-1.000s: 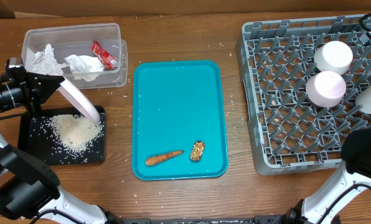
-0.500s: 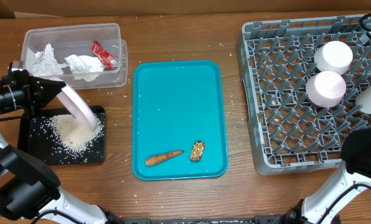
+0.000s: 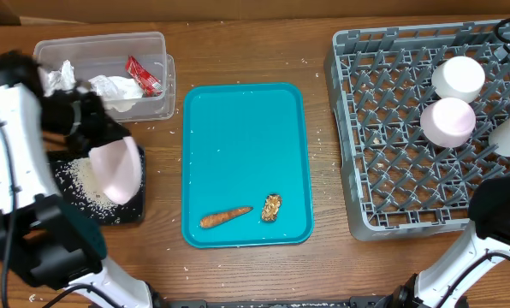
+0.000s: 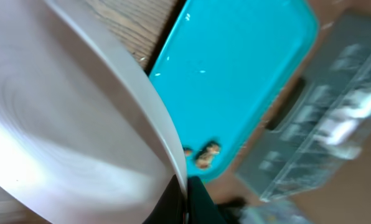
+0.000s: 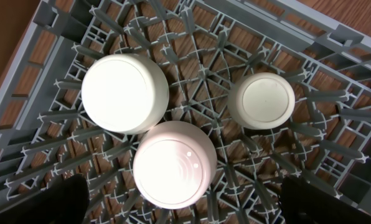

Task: Sort waste into correct bins and load items into the dishwasher
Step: 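Carry the emptied white plate right and lower it onto the teal tray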

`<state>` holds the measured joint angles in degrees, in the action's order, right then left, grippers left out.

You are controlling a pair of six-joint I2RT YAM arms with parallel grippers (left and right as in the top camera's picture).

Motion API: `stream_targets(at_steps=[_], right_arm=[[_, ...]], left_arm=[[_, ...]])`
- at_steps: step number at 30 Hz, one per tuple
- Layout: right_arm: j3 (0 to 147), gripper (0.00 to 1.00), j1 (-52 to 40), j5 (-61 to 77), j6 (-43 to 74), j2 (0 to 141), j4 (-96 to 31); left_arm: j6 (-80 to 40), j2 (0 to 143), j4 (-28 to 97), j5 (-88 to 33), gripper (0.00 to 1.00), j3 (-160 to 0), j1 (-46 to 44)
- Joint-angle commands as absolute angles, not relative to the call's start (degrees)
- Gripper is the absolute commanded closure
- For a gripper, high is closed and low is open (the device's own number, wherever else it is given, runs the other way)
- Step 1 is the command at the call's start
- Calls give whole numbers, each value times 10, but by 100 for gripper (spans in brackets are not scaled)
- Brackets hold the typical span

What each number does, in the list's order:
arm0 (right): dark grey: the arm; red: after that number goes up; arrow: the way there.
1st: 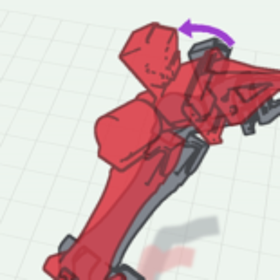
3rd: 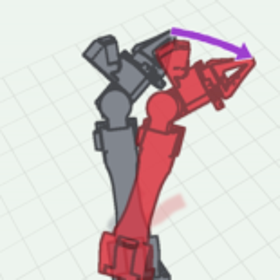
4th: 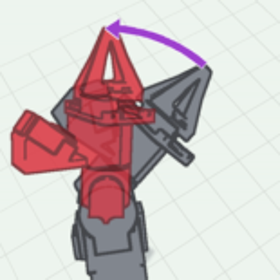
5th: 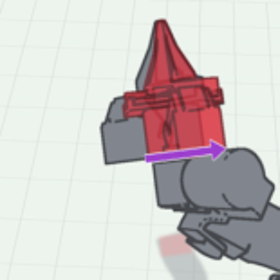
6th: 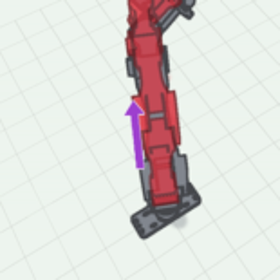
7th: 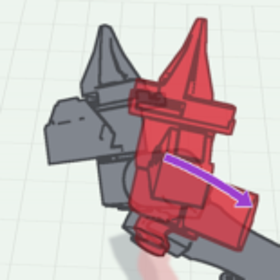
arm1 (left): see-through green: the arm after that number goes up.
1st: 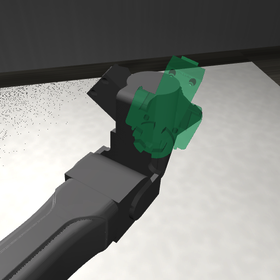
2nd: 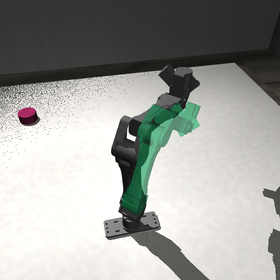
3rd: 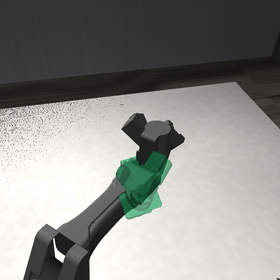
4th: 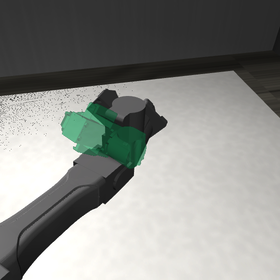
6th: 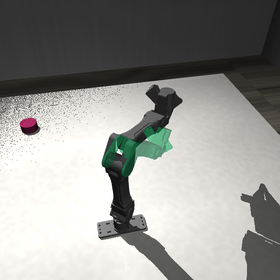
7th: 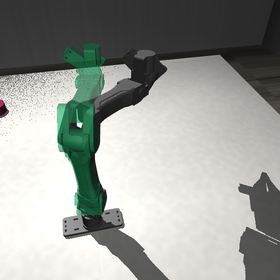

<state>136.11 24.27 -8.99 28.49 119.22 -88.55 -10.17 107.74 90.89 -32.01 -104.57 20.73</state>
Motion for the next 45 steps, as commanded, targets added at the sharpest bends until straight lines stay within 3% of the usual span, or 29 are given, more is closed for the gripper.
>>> stream_targets(at_steps=[1,10,15,23,31,35,45], right_arm=[[1369,0,242,-90,290,1188,-884],[1369,0,242,-90,289,1188,-884],[1369,0,242,-90,290,1188,-884],[1369,0,242,-90,289,1188,-884],[1369,0,242,-90,290,1188,-884],[1369,0,242,-90,290,1188,-884],[1369,0,242,-90,290,1188,-884]], left_arm=[[-157,1059,879,-239,96,-1042,119],[-190,1059,818,-229,96,-1044,-61],[-252,1060,783,-124,96,-1044,-151],[-255,1071,674,90,96,-1043,-280],[-256,1115,653,122,93,-1043,-327],[-255,1153,657,121,96,-1043,-330],[-253,1213,655,94,93,-1043,-330]])
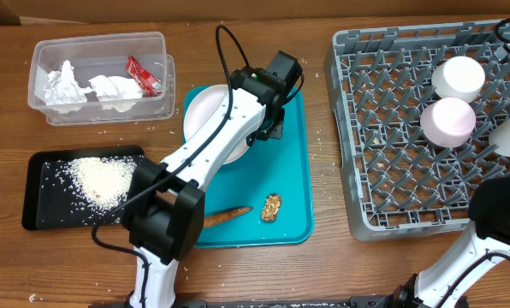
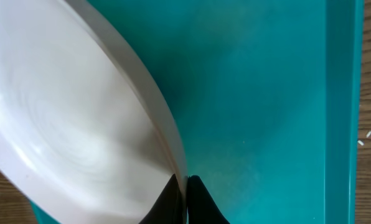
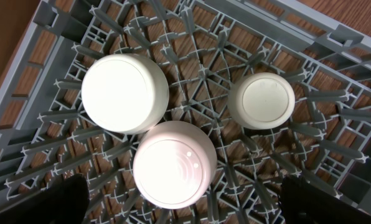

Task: Sort waste into correct bins and load items into the dishwasher
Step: 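Carry the emptied white plate right and lower it onto the teal tray, then release the plate and grasp the brown food scrap with the left gripper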

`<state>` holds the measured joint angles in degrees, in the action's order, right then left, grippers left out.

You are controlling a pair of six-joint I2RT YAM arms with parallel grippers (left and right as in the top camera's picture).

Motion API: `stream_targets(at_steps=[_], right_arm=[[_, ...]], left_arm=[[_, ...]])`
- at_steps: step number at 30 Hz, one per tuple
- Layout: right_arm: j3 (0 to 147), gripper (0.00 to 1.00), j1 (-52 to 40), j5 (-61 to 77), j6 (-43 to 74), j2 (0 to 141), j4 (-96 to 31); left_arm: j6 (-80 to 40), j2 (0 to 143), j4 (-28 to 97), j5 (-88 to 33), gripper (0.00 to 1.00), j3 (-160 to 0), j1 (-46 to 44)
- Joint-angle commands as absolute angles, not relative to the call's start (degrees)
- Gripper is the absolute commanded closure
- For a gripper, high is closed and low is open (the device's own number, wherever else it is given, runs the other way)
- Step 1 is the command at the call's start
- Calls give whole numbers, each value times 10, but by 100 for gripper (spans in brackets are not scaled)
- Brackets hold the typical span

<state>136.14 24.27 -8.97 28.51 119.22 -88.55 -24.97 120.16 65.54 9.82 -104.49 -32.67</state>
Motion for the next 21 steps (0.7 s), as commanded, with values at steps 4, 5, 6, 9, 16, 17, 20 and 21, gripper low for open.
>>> stream_targets(at_steps=[4,5,6,9,16,17,20,21], right_arm=[[1369,0,242,-90,290,1188,-884],[1369,0,242,-90,290,1188,-884],[1369,0,242,-90,290,1188,-884],[1369,0,242,-90,289,1188,-884],[1369,0,242,-90,290,1188,-884],[1369,0,242,-90,290,1188,-884],[1369,0,242,-90,289,1188,-884],[1369,0,242,-90,289,1188,-884]], left_arm=[[-253,1215,655,94,86,-1043,-330],[-253,1215,655,94,80,-1043,-330],[-252,1215,655,94,73,-1043,-330],[-230,1215,657,80,60,-1044,-330],[-222,1212,728,78,58,-1092,-330],[-222,1212,742,78,57,-1101,-330],[-187,1212,783,26,57,-1117,-334],[-171,1212,792,-4,57,-1117,-335]])
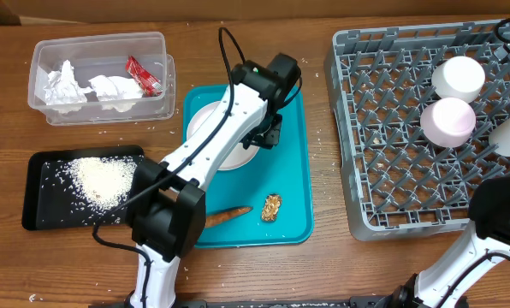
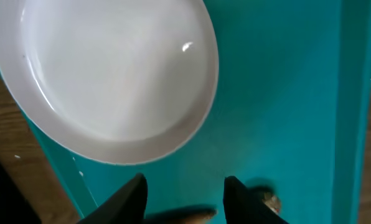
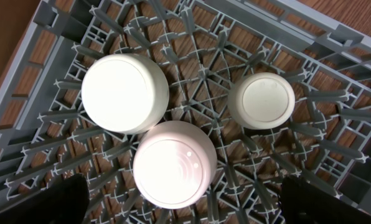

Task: Sort waste into correct bins and load items into the dishwasher
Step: 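Release the plate and grasp the brown food scrap with the left gripper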

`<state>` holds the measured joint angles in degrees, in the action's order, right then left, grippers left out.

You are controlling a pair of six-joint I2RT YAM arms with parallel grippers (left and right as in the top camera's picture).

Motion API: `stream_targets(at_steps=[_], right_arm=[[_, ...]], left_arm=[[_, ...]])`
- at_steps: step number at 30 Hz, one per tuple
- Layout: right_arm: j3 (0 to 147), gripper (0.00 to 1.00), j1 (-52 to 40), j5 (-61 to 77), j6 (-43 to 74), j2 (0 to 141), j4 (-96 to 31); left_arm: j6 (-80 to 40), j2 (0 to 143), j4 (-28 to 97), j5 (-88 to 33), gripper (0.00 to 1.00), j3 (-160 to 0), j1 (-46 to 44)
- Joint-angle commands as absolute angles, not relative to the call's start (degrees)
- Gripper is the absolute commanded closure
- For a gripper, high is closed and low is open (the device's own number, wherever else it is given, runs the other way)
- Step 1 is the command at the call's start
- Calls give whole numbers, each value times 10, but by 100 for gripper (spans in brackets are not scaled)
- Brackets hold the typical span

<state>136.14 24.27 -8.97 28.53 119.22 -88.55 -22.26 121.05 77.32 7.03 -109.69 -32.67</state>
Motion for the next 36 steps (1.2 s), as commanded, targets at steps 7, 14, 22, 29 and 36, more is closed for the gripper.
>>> stream_targets(at_steps=[7,14,22,29,36], right_arm=[[1369,0,242,-90,289,1188,-884],[1369,0,242,-90,290,1188,-884],[1369,0,242,-90,290,1188,-884],[1369,0,242,-90,290,1188,-884],[1369,0,242,-90,290,1188,-884]], left_arm=[[-93,1212,827,-145,55,-1070,-356],[-63,1212,808,-144,30,-997,-387],[-75,1213,754,-93,9,-906,-409],[-109,1213,706,-70,13,-858,-409],[-155,1213,685,-16,21,-854,-421]])
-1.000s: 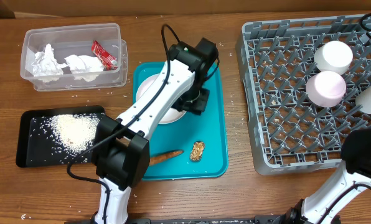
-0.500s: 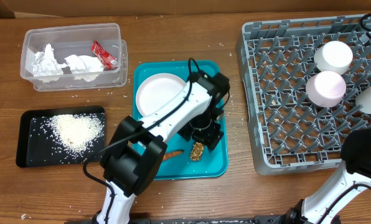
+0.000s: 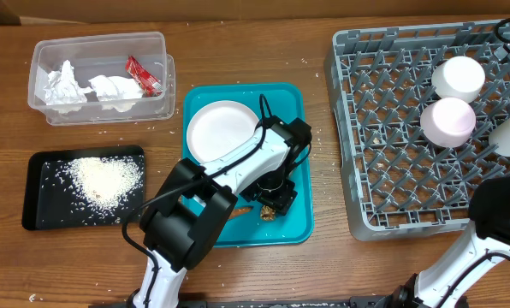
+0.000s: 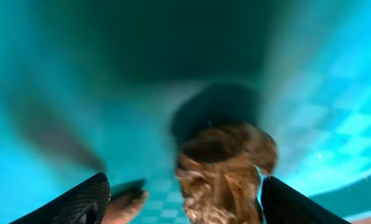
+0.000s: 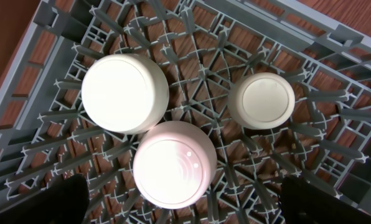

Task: Sort waste into correct bins and load items into the dishwasher
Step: 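Release the plate and grasp the brown food scrap with the left gripper, then carry the food scrap left and drop it onto the black tray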

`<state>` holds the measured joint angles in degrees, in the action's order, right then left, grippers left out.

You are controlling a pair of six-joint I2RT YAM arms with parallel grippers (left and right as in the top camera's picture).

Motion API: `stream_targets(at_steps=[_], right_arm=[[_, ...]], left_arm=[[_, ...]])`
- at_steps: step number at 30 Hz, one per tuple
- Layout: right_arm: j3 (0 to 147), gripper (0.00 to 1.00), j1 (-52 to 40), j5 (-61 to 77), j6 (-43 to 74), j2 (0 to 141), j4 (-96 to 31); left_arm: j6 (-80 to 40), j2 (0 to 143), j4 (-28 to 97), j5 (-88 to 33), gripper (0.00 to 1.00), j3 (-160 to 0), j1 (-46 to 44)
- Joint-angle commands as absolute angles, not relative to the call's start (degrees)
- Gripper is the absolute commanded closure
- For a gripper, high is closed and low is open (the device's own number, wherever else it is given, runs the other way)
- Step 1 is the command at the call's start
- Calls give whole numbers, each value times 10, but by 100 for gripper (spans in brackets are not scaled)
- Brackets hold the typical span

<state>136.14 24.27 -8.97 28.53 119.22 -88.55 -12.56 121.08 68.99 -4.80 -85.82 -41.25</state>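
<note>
My left gripper [image 4: 182,200] is open and low over the near end of the teal tray [image 3: 289,103]. Its fingers [image 4: 73,202] stand on either side of a brown food scrap [image 4: 226,165], also seen from overhead [image 3: 272,210]. The tip of a carrot [image 4: 126,202] lies just left of the scrap; the overhead view mostly hides the carrot behind the arm. An empty white plate [image 3: 223,130] lies on the tray's far left. My right gripper [image 5: 180,205] hangs open over the grey dish rack [image 3: 392,128].
In the rack stand a white bowl [image 5: 124,93], a pink bowl [image 5: 173,163] and a small white cup [image 5: 261,101], all upside down. A clear bin [image 3: 101,75] with paper and wrapper waste stands far left. A black tray [image 3: 45,171] with rice lies near left.
My left gripper, still open, has moved from beside the plate to the tray's near end, where it now straddles the brown scrap. The plate and the right arm have not moved.
My left gripper held the plate tilted over the black tray with rice. Then it held the plate over the teal tray's far left. Then the plate lay on the tray with the gripper open beside it. Now the gripper is around the scrap.
</note>
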Motion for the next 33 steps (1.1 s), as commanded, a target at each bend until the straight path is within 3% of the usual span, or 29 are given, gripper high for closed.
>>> stream_targets(at_steps=[1,5,8,29,33], right_arm=[[1369,0,242,-90,289,1188,-884],[1369,0,242,-90,290,1188,-884],[1369,0,242,-90,290,1188,-884],[1369,0,242,-90,290,1188,-884],[1369,0,242,-90,290,1188,-884]], left_arm=[[-155,1213,684,-16,21,-854,-424],[-154,1214,685,-20,24,-853,-442],[-152,1214,684,-18,35,-846,-460],[-181,1214,672,45,57,-846,-464],[-194,1214,686,34,66,-858,-455]])
